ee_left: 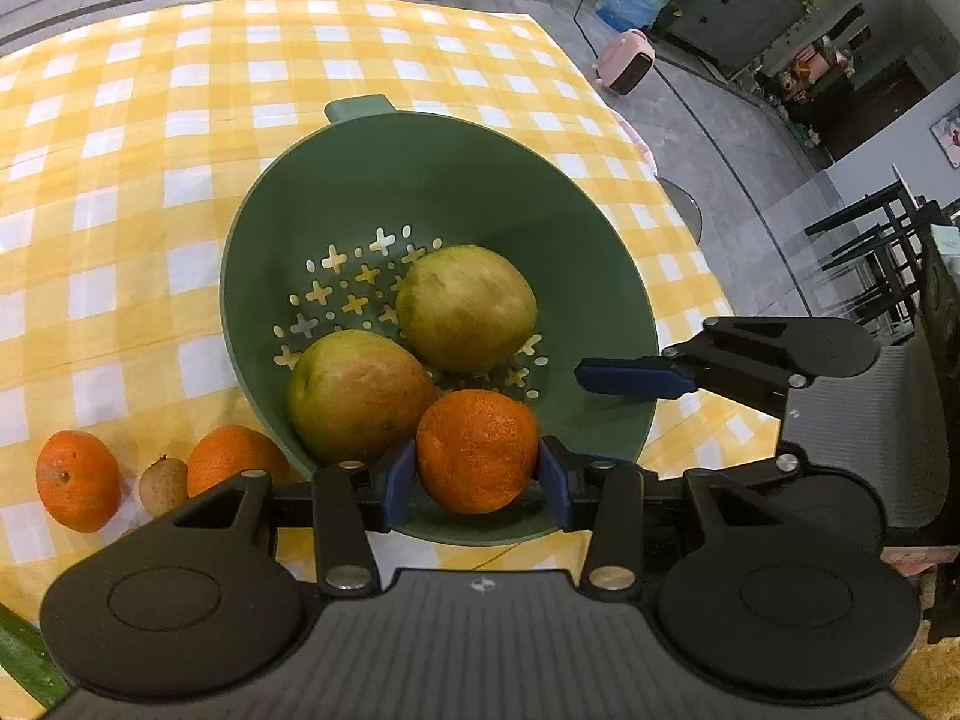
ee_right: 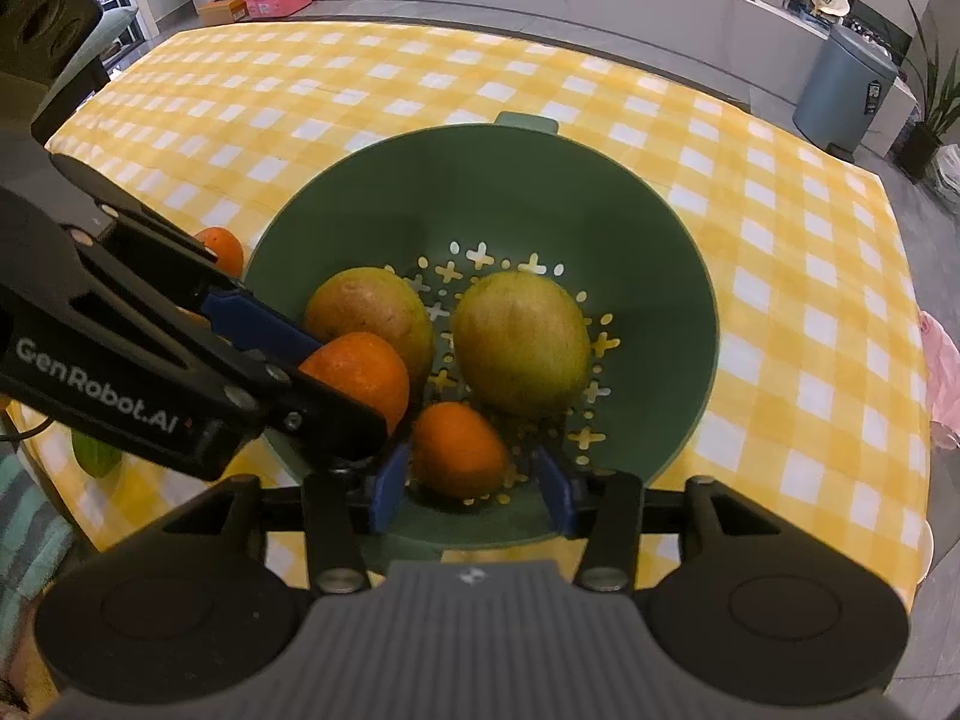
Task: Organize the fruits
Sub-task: 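Open both grippers to release the oranges into the colander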
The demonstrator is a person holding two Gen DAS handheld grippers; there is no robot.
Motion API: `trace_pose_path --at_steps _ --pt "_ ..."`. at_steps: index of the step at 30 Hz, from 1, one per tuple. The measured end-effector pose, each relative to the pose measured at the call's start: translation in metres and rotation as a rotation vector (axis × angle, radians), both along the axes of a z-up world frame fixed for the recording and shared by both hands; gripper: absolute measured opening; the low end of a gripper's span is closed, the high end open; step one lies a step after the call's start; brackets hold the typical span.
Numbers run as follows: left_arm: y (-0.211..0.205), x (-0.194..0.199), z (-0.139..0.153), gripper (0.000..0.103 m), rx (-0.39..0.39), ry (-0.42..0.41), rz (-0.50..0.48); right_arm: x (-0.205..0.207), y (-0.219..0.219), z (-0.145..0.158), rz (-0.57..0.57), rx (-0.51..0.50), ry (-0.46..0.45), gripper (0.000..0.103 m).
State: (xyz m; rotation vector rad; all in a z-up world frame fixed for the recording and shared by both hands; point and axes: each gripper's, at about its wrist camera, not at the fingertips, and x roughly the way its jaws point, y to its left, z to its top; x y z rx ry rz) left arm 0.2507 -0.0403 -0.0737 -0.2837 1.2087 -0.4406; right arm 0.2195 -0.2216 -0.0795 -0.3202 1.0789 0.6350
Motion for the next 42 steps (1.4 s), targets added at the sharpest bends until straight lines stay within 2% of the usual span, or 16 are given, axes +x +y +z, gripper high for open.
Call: trace_pose_path --at_steps 7,11,14,20,24,29,34,42 --pt "0.0 -0.005 0.006 0.056 0.024 -0.019 -0.007 -0.009 -0.003 0.007 -0.021 0.011 -0.03 0.051" --pt "0.004 -0.009 0.013 0.065 0.006 -0.032 0.003 -0.014 -0.004 0.012 -0.034 0.014 -0.046 0.054" --pt "0.008 -0.012 0.018 0.065 -0.006 -0.038 0.012 -0.017 -0.005 0.015 -0.044 0.033 -0.047 0.059" --pt "0.011 -0.024 0.032 0.065 0.023 -0.084 0.024 -0.022 -0.007 0.018 -0.079 0.066 -0.041 0.059" --pt "0.018 -0.031 0.045 0.065 0.083 -0.141 0.054 -0.022 -0.011 0.022 -0.121 0.155 0.003 0.052" --pt "0.028 -0.04 0.059 0.065 0.174 -0.203 0.079 -0.02 -0.013 0.022 -0.204 0.31 0.081 0.051" --pt "0.035 -0.054 0.065 0.065 0.256 -0.24 0.077 -0.021 0.0 0.01 -0.264 0.291 0.081 0.032" --pt "0.046 -0.079 0.069 0.065 0.399 -0.298 0.026 -0.03 0.002 0.012 -0.301 0.268 0.031 0.036"
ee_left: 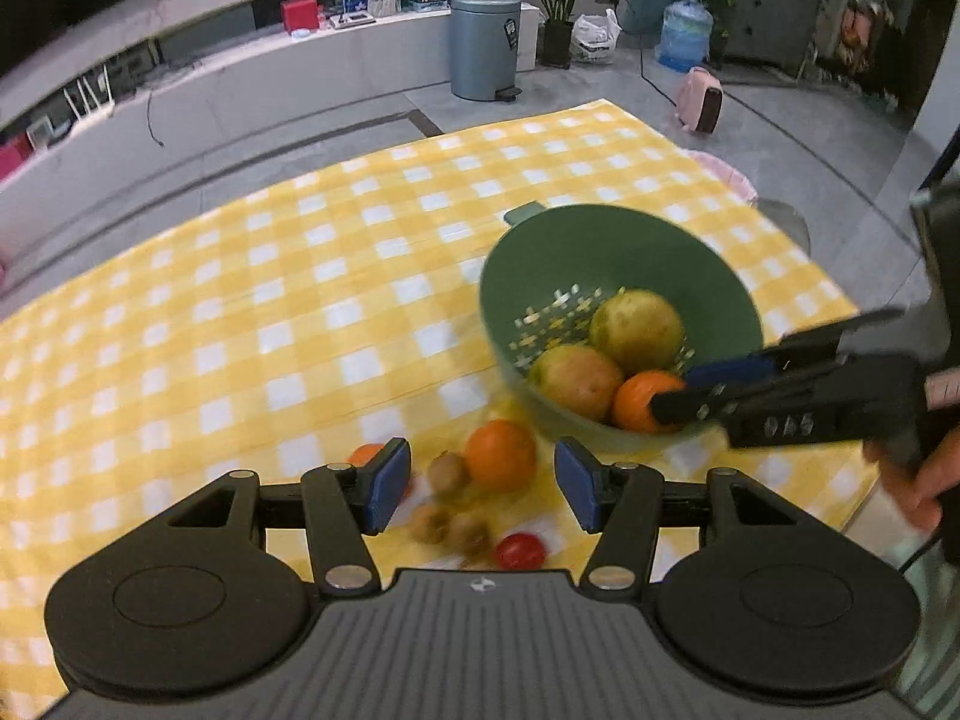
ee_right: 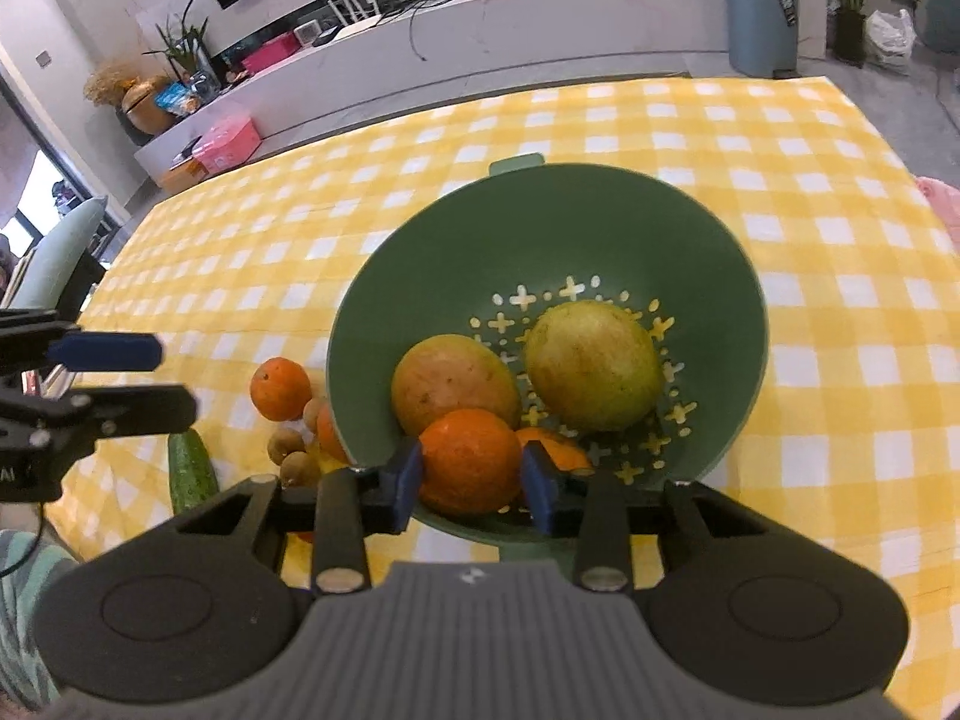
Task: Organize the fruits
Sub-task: 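Open both grippers to release the oranges into the colander, then move both grippers back toward the remaining fruit on the cloth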
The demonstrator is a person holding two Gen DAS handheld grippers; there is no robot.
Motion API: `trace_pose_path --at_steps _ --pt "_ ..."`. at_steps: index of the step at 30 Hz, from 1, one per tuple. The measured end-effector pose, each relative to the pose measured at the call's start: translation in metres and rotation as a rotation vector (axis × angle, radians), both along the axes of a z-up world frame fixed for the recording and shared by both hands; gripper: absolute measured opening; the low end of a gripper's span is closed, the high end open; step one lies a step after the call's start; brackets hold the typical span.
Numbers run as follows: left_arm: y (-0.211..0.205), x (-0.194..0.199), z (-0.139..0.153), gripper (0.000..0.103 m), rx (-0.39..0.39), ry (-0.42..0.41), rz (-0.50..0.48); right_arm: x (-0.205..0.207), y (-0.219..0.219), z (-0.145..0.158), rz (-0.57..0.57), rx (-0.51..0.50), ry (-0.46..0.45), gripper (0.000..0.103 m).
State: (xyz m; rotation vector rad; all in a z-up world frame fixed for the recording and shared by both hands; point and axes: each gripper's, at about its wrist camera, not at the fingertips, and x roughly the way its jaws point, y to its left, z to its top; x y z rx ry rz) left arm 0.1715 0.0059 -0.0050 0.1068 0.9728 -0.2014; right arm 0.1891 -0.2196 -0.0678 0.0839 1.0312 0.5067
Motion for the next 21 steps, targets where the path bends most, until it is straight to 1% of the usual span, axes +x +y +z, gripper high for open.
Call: trace_pose_path --at_steps 1,2,3,5,8,12,16,19,21 --pt "0.002 -0.005 0.001 0.065 0.009 -0.008 -0.004 -0.001 0.001 0.001 -0.005 -0.01 -0.012 0.036" --pt "0.004 -0.009 0.002 0.065 0.015 -0.015 -0.009 -0.005 0.002 0.004 -0.008 -0.017 -0.029 0.039" --pt "0.005 -0.014 0.004 0.065 0.021 -0.024 -0.019 -0.01 0.002 0.009 -0.013 -0.022 -0.053 0.045" --pt "0.008 -0.025 0.007 0.065 0.042 -0.055 -0.044 -0.021 0.004 0.017 -0.029 -0.031 -0.097 0.051" --pt "0.009 -0.04 0.013 0.065 0.081 -0.102 -0.077 -0.041 0.007 0.027 -0.054 -0.026 -0.152 0.053" --pt "0.012 -0.058 0.021 0.065 0.112 -0.157 -0.1 -0.069 0.013 0.037 -0.099 0.009 -0.214 0.06" --pt "0.015 -0.075 0.025 0.066 0.166 -0.211 -0.117 -0.093 0.024 0.042 -0.141 0.025 -0.258 0.062" --pt "0.023 -0.083 0.028 0.066 0.157 -0.216 -0.113 -0.11 0.035 0.043 -0.16 0.031 -0.286 0.063" --pt "0.031 -0.088 0.03 0.066 0.143 -0.223 -0.098 -0.122 0.041 0.043 -0.162 0.028 -0.307 0.068"
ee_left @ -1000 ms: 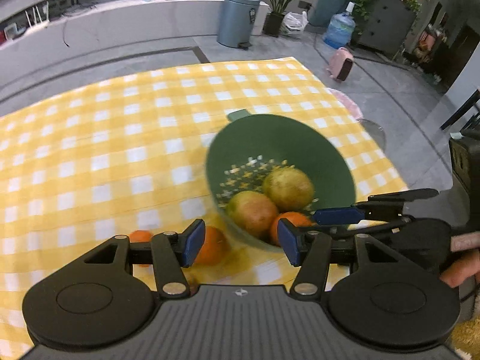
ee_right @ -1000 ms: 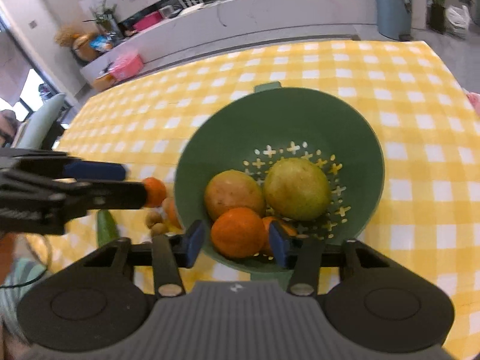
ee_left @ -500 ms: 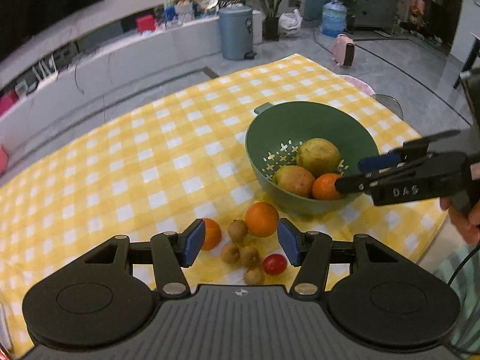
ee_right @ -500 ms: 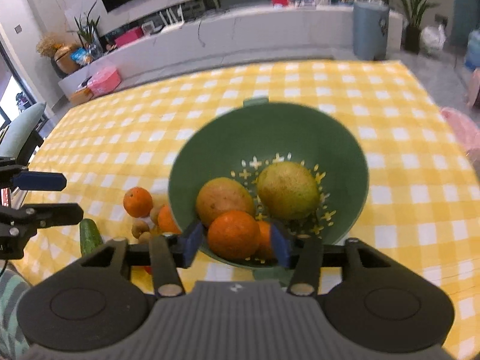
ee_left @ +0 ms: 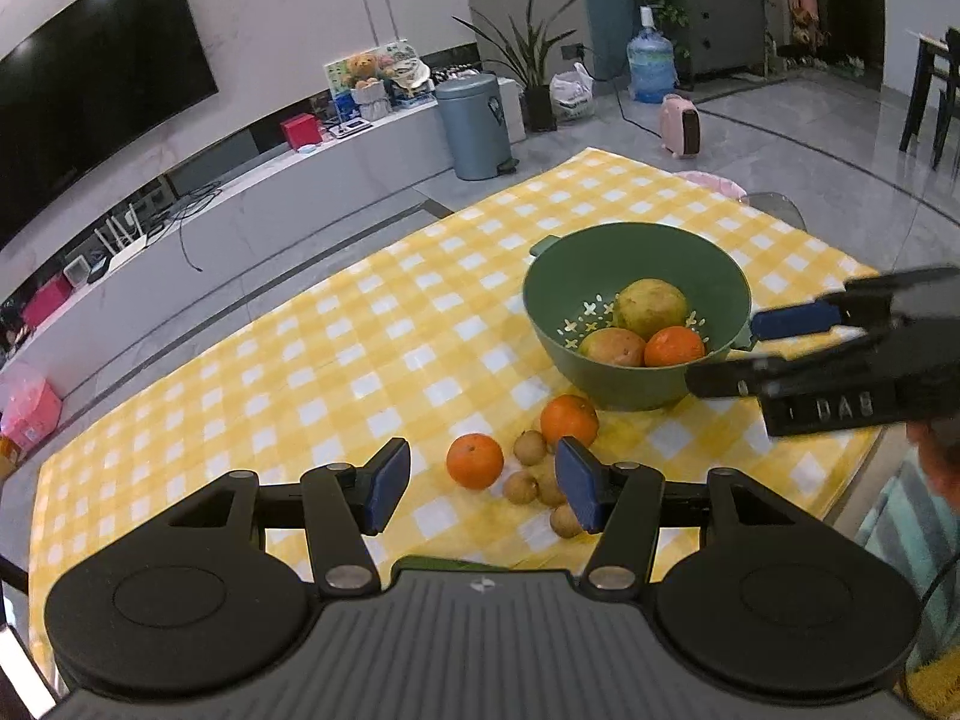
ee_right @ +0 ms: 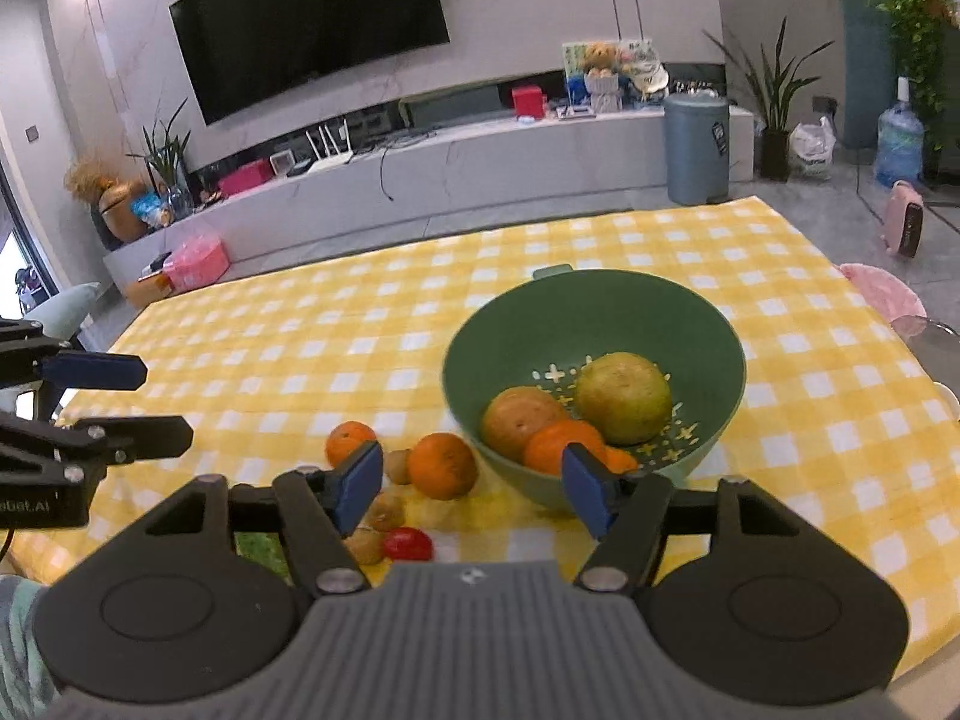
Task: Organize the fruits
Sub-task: 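Move both grippers back toward the remaining fruit on the cloth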
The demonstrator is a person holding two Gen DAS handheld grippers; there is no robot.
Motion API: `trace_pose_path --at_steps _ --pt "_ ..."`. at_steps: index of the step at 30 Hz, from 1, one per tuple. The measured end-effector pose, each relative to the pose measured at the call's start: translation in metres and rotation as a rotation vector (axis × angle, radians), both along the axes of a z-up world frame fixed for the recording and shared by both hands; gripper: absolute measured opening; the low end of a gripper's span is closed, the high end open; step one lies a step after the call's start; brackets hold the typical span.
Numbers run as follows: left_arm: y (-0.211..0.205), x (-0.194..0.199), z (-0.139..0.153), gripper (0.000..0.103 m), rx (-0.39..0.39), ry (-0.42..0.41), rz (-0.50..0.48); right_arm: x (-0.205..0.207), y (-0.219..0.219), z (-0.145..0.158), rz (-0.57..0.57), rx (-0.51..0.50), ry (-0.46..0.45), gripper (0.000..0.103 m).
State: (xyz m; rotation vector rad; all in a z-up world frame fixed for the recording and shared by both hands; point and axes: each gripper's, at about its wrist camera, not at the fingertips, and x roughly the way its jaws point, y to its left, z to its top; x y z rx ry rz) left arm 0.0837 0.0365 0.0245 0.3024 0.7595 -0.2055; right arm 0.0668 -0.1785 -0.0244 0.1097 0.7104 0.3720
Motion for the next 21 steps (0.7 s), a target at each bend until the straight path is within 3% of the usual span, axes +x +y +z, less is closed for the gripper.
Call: trace_pose_path --at_steps 5,13,16,21 --pt "0.02 -0.005 -0.001 0.066 -0.033 -0.008 0.017 -0.022 0.016 -0.009 -0.005 -0.002 -0.004 0.068" --pt "0.049 -0.009 -0.013 0.066 -0.019 -0.002 0.028 -0.034 0.033 -0.029 -0.008 -0.032 0.04 0.068" --pt "0.054 -0.009 -0.019 0.066 -0.03 0.005 0.001 -0.034 0.039 -0.033 -0.007 -0.046 0.051 0.065" --pt "0.055 -0.004 -0.029 0.066 -0.103 0.05 -0.046 -0.037 0.046 -0.039 -0.009 -0.064 0.048 0.048"
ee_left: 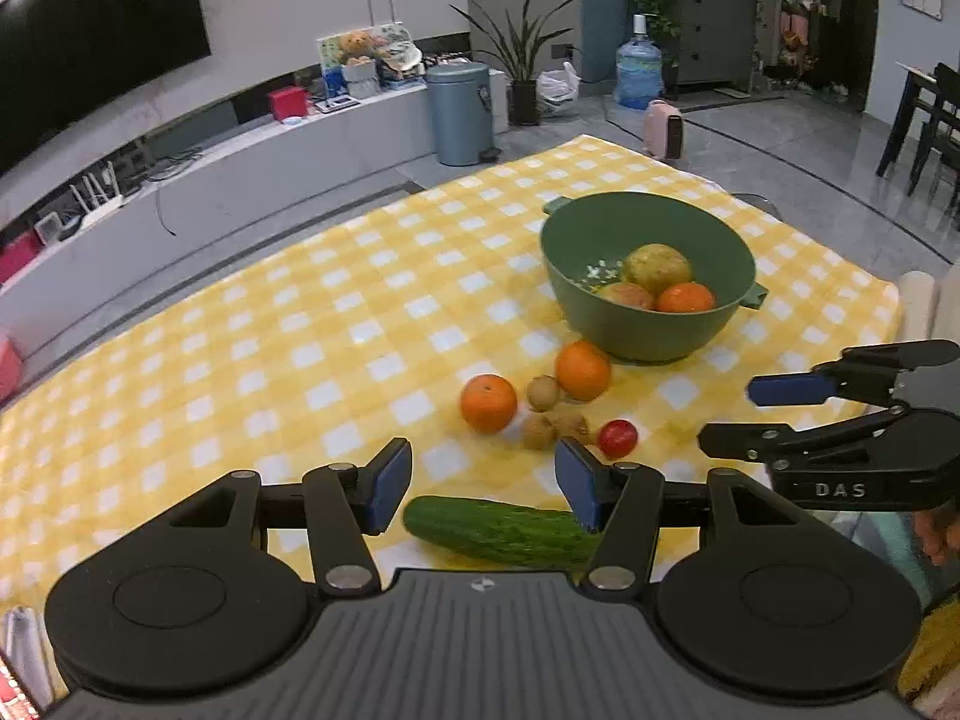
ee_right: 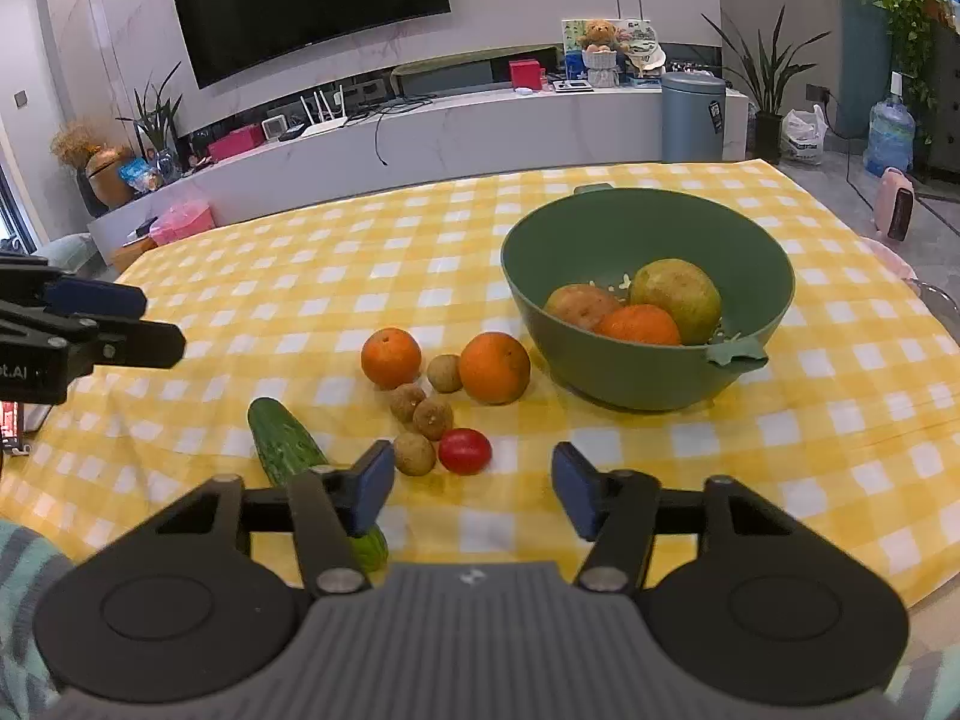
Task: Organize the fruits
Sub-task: 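Move both grippers back toward the remaining fruit on the cloth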
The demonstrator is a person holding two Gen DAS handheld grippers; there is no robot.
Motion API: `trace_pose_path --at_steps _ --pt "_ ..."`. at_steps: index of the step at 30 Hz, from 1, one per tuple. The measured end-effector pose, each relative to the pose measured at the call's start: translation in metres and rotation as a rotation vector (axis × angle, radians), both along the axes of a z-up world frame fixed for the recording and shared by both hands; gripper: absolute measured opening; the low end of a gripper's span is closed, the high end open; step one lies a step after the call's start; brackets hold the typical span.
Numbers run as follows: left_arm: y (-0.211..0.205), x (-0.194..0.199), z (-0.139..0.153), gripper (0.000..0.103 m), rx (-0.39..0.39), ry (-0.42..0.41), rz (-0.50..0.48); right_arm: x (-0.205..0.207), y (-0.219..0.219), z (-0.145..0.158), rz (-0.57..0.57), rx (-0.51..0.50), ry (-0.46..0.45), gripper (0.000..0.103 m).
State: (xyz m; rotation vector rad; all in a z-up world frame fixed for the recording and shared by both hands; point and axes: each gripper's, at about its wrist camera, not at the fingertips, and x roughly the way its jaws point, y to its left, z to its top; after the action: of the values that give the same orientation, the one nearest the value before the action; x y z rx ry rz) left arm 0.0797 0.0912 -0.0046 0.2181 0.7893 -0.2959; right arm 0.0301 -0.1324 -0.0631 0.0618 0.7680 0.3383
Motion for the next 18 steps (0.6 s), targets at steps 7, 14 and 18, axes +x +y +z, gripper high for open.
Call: trace_pose_path --at_steps 7,14,18 --pt "-0.006 0.019 -0.02 0.053 -0.071 0.054 -0.01 0.011 0.001 -0.005 -0.02 0.007 0.0 0.043" --pt "-0.004 0.046 -0.033 0.053 -0.14 0.065 0.063 0.036 0.002 -0.019 -0.103 0.1 0.052 0.044" --pt "0.001 0.064 -0.043 0.053 -0.179 0.083 0.113 0.049 0.004 -0.029 -0.158 0.131 0.054 0.046"
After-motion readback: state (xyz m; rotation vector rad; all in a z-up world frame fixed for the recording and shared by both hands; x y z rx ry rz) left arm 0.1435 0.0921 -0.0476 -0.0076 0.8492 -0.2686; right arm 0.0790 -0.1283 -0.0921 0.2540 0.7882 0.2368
